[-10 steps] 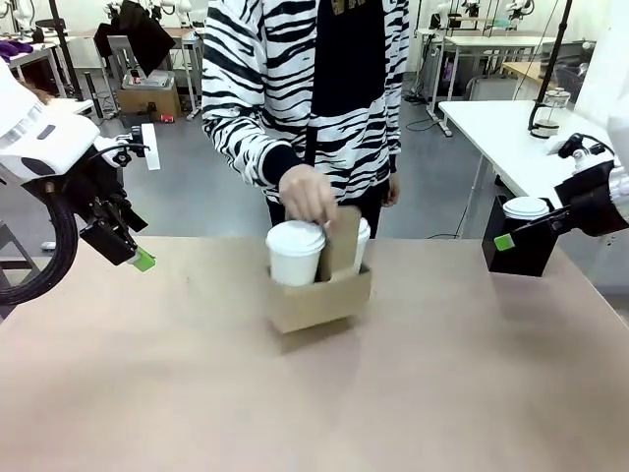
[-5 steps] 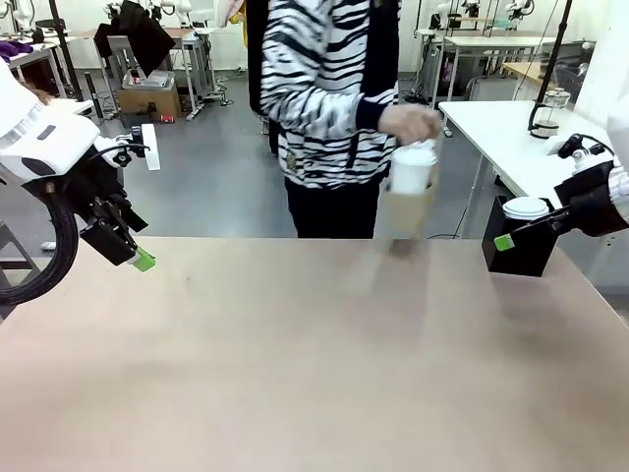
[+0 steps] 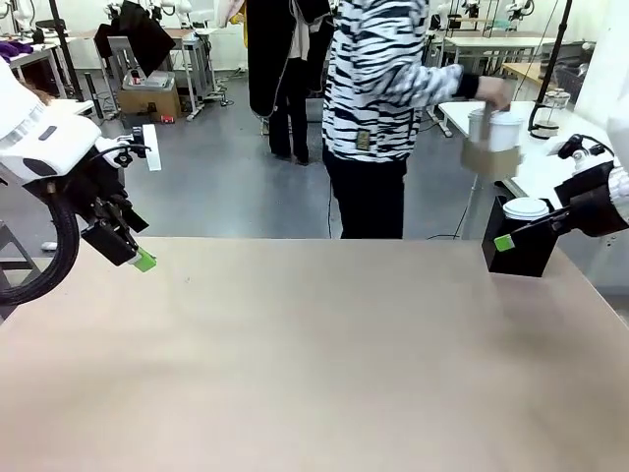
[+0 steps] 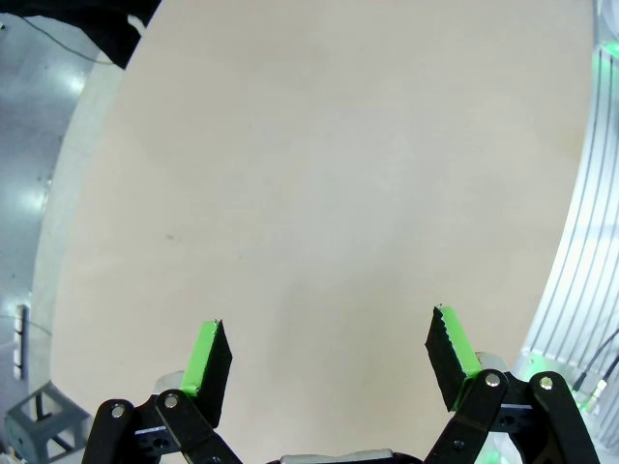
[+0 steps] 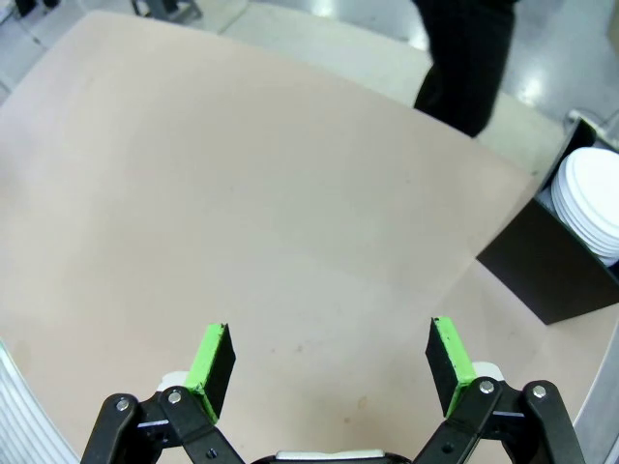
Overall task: Pour a drink into a cup and package it in a carrier.
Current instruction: Insert the held 600 ml Paper Cup into the Cup Carrier.
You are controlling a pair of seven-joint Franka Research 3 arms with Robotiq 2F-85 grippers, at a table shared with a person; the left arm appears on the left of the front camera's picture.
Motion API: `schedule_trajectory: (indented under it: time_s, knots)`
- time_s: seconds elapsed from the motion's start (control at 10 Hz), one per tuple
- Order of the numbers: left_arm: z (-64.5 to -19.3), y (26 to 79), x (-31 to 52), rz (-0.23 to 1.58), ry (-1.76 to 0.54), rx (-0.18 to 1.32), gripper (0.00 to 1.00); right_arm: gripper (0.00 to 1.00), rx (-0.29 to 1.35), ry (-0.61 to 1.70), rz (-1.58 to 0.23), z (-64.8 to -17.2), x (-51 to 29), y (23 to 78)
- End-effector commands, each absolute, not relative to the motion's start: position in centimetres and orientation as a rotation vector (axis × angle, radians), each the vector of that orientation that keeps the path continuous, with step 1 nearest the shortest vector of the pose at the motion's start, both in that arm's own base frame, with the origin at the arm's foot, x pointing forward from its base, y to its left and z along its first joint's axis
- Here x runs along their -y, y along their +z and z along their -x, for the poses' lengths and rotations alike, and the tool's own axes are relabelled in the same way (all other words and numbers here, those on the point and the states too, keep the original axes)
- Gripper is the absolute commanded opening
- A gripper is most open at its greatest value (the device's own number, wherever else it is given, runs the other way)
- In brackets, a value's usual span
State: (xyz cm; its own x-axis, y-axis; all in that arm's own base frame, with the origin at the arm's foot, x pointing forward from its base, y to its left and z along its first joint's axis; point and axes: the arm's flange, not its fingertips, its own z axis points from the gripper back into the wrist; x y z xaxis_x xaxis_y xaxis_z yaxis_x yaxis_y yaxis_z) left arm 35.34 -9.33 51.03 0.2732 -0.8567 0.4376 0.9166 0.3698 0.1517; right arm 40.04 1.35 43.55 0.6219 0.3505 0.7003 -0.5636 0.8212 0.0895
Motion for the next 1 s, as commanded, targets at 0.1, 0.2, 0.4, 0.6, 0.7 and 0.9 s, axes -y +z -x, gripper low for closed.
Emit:
schedule_trajectory:
  time_s: [0.1, 0.2, 0.4, 0.6, 0.7, 0.9]
  knots:
    - [-35.36, 51.15, 9.31, 0.144, -1.192, 0.487, 1.00, 1.00, 0.759, 0.551, -0.343, -40.25, -1.17, 43.47]
    - [-35.36, 51.15, 9.31, 0.144, -1.192, 0.487, 1.00, 1.00, 0.759, 0.551, -0.343, -40.25, -1.17, 43.47]
    - [-35.36, 51.15, 9.31, 0.144, -1.192, 0.487, 1.00, 1.00, 0.759, 0.551, -0.343, -40.25, -1.17, 43.47]
    - [-35.36, 51.15, 9.31, 0.144, -1.192, 0.487, 1.00, 1.00, 0.759, 0.551, -0.343, -40.25, -1.17, 43.47]
    - [-35.36, 51.15, 9.31, 0.144, -1.192, 0.487, 1.00, 1.00, 0.759, 0.551, -0.343, -40.25, -1.17, 43.47]
    - [-35.36, 51.15, 9.31, 0.144, -1.192, 0.487, 1.00, 1.00, 0.759, 0.551, -0.343, -40.25, -1.17, 43.47]
